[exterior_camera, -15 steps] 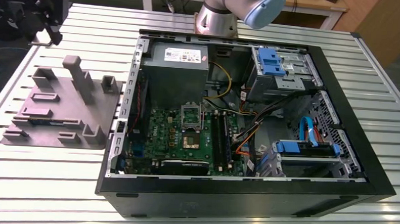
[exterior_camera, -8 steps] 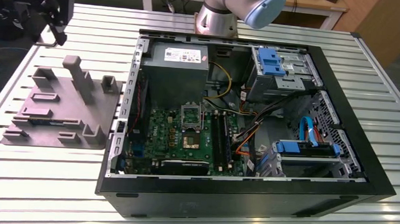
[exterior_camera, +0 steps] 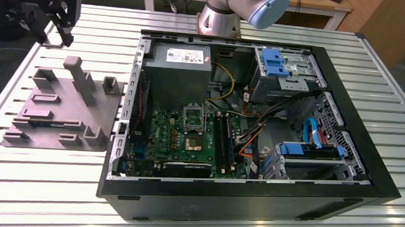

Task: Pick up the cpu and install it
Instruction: 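Pick up the cpu and move it towards the insertion slot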

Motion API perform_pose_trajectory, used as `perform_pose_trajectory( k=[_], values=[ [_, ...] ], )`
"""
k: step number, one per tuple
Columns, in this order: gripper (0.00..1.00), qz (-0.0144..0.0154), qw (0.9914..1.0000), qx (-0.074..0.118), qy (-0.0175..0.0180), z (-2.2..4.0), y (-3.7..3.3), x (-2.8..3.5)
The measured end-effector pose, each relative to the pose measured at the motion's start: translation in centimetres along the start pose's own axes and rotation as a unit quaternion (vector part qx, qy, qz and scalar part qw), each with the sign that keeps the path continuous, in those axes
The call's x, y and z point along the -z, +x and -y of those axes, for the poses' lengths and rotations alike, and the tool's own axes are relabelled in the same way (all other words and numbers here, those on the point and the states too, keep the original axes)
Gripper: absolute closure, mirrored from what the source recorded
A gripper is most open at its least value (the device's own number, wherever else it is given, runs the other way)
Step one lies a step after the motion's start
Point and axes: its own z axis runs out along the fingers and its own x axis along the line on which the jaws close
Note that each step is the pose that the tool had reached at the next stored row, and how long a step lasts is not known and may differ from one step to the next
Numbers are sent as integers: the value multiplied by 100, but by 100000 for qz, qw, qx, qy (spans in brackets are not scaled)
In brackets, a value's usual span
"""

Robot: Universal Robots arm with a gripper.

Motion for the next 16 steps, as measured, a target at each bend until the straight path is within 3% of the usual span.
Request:
perform_pose_trajectory(
  k=[16],
  values=[
    [53,-1,100000,-4,1,-4,-108,-4]
  ],
)
